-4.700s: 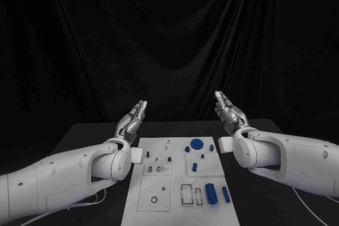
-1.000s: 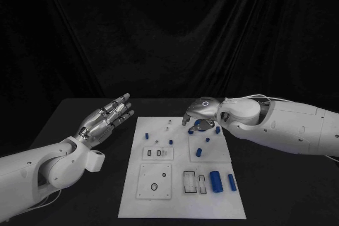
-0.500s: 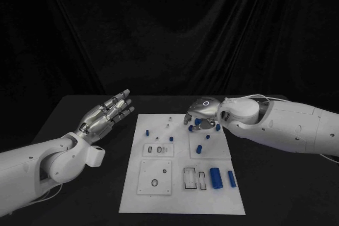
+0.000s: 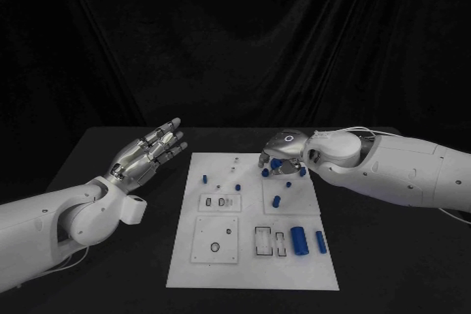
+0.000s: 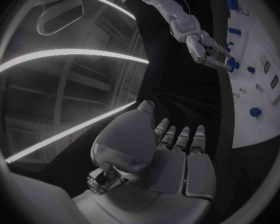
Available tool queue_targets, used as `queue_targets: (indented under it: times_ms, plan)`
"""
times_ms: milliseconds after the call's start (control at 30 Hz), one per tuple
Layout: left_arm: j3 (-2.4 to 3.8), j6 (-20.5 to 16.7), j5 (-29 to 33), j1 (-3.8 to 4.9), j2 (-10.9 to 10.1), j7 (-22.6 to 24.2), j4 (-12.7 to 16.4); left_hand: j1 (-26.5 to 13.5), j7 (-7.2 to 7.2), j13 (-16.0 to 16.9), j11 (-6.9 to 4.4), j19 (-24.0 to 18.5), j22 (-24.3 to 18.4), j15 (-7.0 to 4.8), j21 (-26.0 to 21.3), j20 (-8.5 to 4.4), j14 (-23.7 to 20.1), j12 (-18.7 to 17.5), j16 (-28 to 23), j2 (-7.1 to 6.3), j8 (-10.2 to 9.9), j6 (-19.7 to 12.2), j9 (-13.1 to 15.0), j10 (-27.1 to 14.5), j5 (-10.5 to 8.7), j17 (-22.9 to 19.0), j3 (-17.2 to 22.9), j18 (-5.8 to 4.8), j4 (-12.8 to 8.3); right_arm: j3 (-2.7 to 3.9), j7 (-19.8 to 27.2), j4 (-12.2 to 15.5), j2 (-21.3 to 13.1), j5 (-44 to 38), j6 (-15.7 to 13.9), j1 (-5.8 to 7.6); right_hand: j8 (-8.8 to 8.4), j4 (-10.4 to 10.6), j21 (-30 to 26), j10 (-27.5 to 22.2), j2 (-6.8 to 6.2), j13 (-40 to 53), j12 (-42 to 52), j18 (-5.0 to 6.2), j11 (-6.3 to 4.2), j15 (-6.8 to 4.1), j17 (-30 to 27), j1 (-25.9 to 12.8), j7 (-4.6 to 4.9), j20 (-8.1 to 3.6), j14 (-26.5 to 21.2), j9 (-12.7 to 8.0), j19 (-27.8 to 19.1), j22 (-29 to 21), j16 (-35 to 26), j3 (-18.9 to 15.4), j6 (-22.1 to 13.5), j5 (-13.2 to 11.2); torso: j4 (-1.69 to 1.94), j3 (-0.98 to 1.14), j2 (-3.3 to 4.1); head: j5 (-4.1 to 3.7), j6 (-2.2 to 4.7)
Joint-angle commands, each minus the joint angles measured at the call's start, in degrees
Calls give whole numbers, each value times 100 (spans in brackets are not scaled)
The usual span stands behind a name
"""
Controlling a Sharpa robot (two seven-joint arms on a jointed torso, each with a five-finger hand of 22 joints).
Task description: Assemble the parts on the task board
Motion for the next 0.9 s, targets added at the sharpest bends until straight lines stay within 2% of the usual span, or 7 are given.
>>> queue_targets:
  times_ms: [33, 133, 200, 267, 400, 633, 900]
  plan:
    - [5, 111, -10, 15, 16, 381, 1, 51, 53, 3, 15, 4, 10, 38, 25, 43, -4, 12, 26, -1, 26, 33, 8, -7, 24, 5, 44, 107, -9, 3, 61, -58, 16, -57, -247, -31, -3, 10, 67, 82, -31, 10, -4, -44, 12, -9, 100, -10, 56, 16, -23, 23, -8, 101, 94, 62, 77, 9, -9, 0, -15, 20, -33]
    - [5, 108, -10, 15, 20, 380, -2, 56, 59, 4, 15, 7, 11, 41, 28, 48, -3, 13, 27, -3, 27, 33, 9, -4, 31, 6, 50, 109, -15, 3, 100, -108, 31, -57, -298, -46, 12, 38, 107, 135, -35, 11, 2, -52, 7, -7, 158, -37, 79, 20, -6, 41, 11, 165, 153, 92, 129, -4, -5, -3, -19, 20, -54]
    - [5, 100, -10, 15, 21, 382, -5, 71, 9, 4, 31, 8, 11, 40, 28, 58, -5, 12, 23, -12, 21, 3, 4, -7, 47, 4, 68, 117, -34, 3, 127, -151, 47, -57, -341, -61, 16, 52, 132, 151, -36, 10, 1, -59, 10, -8, 188, -51, 87, 20, 1, 48, 26, 204, 180, 103, 149, -14, -6, -4, -19, 19, -60]
    - [5, 92, -10, 15, 21, 385, -7, 71, 9, 4, 31, 8, 11, 40, 28, 58, -5, 12, 23, -12, 21, 3, 4, -7, 47, 4, 68, 117, -34, 3, 149, -188, 60, -57, -369, -76, 21, 60, 150, 172, -31, 10, 1, -63, 9, -9, 211, -52, 93, 21, 6, 55, 36, 233, 203, 122, 170, -4, -9, -9, -20, 20, -91]
    - [5, 88, -10, 15, 20, 381, -15, 77, -6, 3, 31, 10, 11, 33, 29, 59, -7, 12, 21, -15, 18, -8, 2, -9, 59, 3, 77, 121, -43, 3, 189, -272, 98, -57, -408, -112, 15, 62, 171, 216, -43, -5, -31, -64, 6, -12, 233, -18, 111, 20, -4, 73, 33, 277, 237, 224, 210, 128, -3, -11, -16, 18, -122]
    - [5, 118, -10, 14, 33, 351, -39, 82, -18, 3, 32, 17, 16, 31, 36, 62, -7, 12, 22, -16, 18, -10, 2, -8, 65, 3, 83, 125, -49, 4, 249, -421, 189, -56, -466, -200, 12, 63, 199, 248, -56, -12, -49, -71, -1, -15, 260, 1, 111, 18, -6, 83, 46, 328, 265, 289, 234, 191, 4, -10, -16, 7, -155]
    - [5, 156, -10, 13, 57, 317, -86, 92, -15, 3, 27, 27, 20, 35, 43, 73, -4, 12, 25, -11, 20, -2, 4, -9, 77, 5, 100, 134, -61, 4, 338, -618, 315, -56, -519, -277, -10, 72, 237, 303, -71, -16, -59, -81, -13, -23, 300, 9, 97, 13, 3, 84, 67, 392, 303, 354, 221, 205, -6, -13, -21, 8, -178]
